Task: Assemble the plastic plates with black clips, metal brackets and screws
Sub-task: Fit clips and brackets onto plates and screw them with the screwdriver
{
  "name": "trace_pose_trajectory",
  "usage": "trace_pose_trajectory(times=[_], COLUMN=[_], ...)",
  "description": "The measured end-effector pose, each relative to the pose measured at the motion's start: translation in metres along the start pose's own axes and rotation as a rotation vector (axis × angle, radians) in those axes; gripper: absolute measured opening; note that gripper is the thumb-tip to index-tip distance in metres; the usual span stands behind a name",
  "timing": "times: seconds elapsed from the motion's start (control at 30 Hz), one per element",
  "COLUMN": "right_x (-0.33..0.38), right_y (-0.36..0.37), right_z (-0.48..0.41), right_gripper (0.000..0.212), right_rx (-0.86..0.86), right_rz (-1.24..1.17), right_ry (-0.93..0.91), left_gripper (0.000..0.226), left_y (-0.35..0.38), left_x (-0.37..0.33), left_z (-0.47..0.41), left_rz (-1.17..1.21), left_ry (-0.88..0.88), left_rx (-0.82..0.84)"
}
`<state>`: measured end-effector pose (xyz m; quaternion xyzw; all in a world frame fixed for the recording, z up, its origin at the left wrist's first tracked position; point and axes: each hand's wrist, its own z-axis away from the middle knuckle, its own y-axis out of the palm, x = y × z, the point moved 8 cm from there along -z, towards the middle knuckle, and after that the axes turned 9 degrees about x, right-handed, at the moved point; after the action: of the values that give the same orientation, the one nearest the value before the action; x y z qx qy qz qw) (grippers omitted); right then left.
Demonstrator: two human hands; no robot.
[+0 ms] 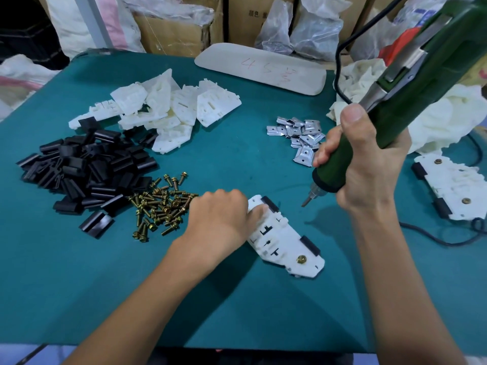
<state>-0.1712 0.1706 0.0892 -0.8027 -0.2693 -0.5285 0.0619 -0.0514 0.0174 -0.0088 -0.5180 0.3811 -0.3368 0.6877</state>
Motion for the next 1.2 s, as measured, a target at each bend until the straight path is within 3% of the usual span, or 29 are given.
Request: trace_pose_trajectory(times=[0.07,0.1,0.17,0.2,0.27,0.37,0.53,0.67,1.2], right_x=[0.003,0.005,0.007,0.007,0.008,0.009,0.006,-0.003,-0.026], right_y=[-0.001,-0.001,-0.002,-0.003,-0.004,-0.007,-0.01,-0.009,0.0], right_z=[0.001,0.001,0.002,0.002,0.002,0.002,-0.001,-0.005,-0.009], right_gripper=[0.027,0.025,0.024,0.024,0.024,0.025,0.03,0.035,0.024], right_rx=[0.01,0.014,0.009,0.006,0.002,-0.005,-0.025,-0.043,-0.043], right_rz=[-0.001,-0.001,-0.01,-0.018,-0.027,-0.031,-0.02,-0.017,0.029], right_ry=[-0.011,-0.016,-0.016,-0.014,-0.012,-0.015,-0.032,-0.031,0.005], left_gripper=[0.031,0.015,0.067,0.083,0.091,0.086,0.103,0.102,0.096], left_y=[-0.001,-0.001,0.013,0.021,0.026,0.022,0.032,0.034,0.036], left_x=[-0.013,-0.021,-0.036,-0.038,-0.04,-0.028,-0.013,-0.015,-0.011], left_z=[0.011,0.017,0.026,0.025,0.016,-0.003,-0.01,-0.008,-0.009], left_rz=[0.204,0.269,0.279,0.225,0.123,0.101,0.274,0.234,0.342], left_ry=[0.275,0.411,0.618,0.631,0.63,0.529,0.35,0.297,0.377], left_rx=[0.027,0.124,0.387,0.445,0.425,0.26,0.102,-0.061,-0.064])
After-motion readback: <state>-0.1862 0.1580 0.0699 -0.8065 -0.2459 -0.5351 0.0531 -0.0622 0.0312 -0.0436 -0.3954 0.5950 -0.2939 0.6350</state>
